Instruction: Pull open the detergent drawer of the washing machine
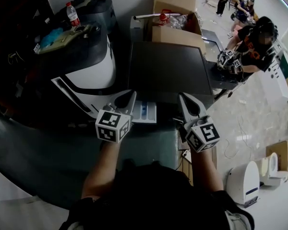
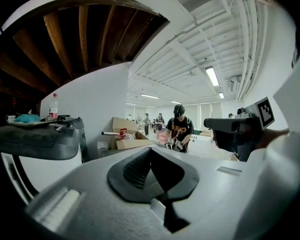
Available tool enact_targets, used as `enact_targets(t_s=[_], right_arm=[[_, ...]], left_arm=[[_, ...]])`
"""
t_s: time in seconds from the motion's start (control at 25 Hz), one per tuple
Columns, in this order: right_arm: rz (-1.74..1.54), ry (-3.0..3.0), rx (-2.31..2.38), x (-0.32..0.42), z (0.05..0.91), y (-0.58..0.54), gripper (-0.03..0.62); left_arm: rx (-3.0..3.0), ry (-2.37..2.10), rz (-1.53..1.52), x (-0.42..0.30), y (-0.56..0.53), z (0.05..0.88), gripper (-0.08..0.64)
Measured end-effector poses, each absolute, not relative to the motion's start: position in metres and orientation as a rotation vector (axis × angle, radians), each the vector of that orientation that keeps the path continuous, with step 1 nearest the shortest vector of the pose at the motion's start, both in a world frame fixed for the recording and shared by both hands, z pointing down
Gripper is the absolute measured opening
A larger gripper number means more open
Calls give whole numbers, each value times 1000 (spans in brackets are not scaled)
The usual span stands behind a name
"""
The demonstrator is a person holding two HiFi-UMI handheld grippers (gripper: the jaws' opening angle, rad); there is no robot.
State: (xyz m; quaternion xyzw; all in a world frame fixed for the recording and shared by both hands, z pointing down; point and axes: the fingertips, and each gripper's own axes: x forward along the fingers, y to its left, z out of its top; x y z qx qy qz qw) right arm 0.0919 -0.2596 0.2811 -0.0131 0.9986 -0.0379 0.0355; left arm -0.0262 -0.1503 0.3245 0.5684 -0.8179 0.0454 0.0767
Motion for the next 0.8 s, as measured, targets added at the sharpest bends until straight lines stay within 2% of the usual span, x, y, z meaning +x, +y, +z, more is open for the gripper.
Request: enact_targets(t_s=[0.8], right_arm=[[-117,3138,-4,72,305,-247,2]], left_arm=[[1687,-2464,134,-45,-136,327,11]])
